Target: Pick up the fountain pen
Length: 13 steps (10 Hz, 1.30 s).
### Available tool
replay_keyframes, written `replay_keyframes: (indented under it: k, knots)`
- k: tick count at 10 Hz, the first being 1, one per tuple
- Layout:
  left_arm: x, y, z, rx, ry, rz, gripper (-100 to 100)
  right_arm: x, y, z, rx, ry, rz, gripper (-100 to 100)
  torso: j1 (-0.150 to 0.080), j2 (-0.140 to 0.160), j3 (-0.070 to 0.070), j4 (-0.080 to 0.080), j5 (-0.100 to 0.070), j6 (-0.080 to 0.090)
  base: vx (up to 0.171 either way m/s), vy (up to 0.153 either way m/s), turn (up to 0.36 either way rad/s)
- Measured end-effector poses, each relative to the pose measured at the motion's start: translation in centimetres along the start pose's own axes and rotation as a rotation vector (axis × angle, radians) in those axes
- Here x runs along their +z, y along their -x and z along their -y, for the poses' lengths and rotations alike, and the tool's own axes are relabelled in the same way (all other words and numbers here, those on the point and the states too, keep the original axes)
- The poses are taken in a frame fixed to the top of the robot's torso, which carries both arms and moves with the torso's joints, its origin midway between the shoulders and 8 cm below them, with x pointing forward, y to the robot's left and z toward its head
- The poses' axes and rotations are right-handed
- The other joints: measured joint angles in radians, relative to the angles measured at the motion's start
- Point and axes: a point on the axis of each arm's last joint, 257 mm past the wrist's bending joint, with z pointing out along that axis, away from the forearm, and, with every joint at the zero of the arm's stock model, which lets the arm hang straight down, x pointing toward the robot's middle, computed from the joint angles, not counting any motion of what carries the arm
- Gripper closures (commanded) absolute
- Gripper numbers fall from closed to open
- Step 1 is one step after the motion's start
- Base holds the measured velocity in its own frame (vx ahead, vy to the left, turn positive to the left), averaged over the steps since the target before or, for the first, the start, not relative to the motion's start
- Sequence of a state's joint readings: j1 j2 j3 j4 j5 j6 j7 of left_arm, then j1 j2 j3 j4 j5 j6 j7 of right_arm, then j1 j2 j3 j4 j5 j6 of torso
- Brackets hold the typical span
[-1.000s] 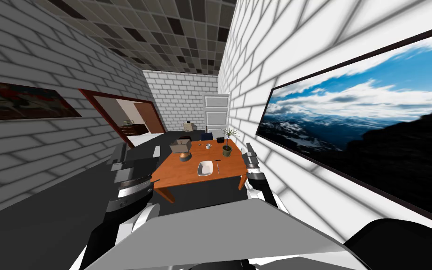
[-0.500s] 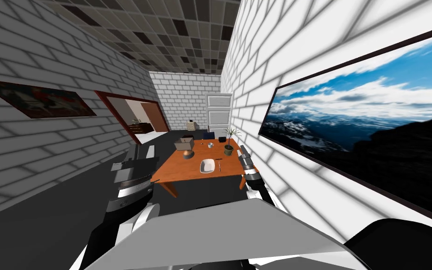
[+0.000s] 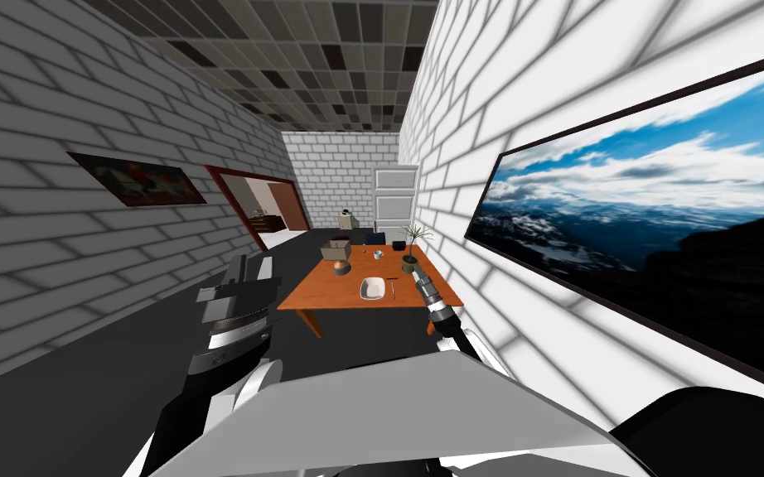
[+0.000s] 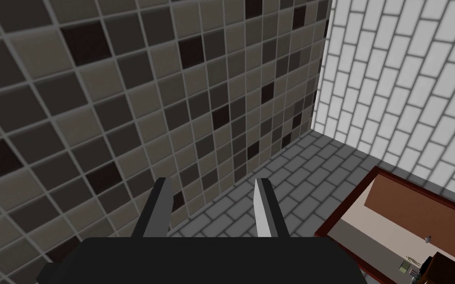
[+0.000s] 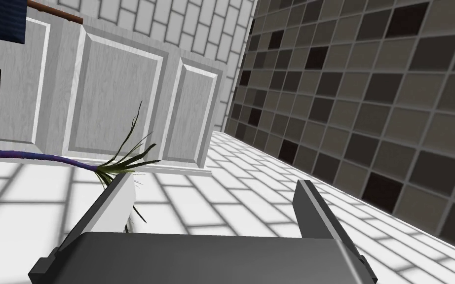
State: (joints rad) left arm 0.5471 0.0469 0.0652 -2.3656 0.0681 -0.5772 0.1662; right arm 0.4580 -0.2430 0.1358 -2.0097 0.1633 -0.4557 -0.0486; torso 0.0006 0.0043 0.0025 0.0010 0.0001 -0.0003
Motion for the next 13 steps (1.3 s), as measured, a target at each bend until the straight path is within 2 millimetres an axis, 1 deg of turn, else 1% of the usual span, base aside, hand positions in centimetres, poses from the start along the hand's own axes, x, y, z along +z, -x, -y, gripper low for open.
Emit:
replay_keyframes:
  k: [1,2,4,5,6,8,13]
  knots:
    - [0.0,0.0,0.0,0.000,0.000,0.000,0,0.1,-1.1,0.8,-0.018,-0.011,-0.045,-100,0.000,0.001,0.001,0.000,0.000,0.000,-0.073,0.010,0.105]
    - [0.0,0.0,0.0,0.000,0.000,0.000,0,0.2,-1.5,2.0,-0.032,-0.029,-0.074,-100,-0.001,0.000,0.000,0.000,0.000,0.000,0.014,0.016,0.049]
    - [0.0,0.0,0.0,0.000,0.000,0.000,0,-0.8,-3.2,4.1,-0.062,-0.063,-0.140,-100,0.000,-0.005,-0.003,-0.001,0.000,0.001,0.019,0.025,0.071]
    - [0.0,0.0,0.0,0.000,0.000,0.000,0,-1.2,-3.8,5.0,-0.082,-0.073,-0.178,-100,0.000,-0.006,-0.003,-0.001,0.000,0.000,0.018,0.024,0.067]
    - [0.0,0.0,0.0,0.000,0.000,0.000,0,-1.7,-4.1,6.3,-0.095,-0.092,-0.203,-100,0.000,-0.006,-0.003,-0.001,0.000,0.000,-0.005,-0.007,-0.020]
    - [0.0,0.0,0.0,0.000,0.000,0.000,0,-1.8,-4.2,6.8,-0.102,-0.102,-0.214,-100,-0.001,-0.004,-0.002,-0.001,0.000,0.001,0.004,0.006,0.016]
    - [0.0,0.0,0.0,0.000,0.000,0.000,0,-1.8,-4.2,6.8,-0.103,-0.104,-0.215,-100,-0.001,-0.005,-0.003,-0.001,0.000,0.001,0.001,0.001,0.002]
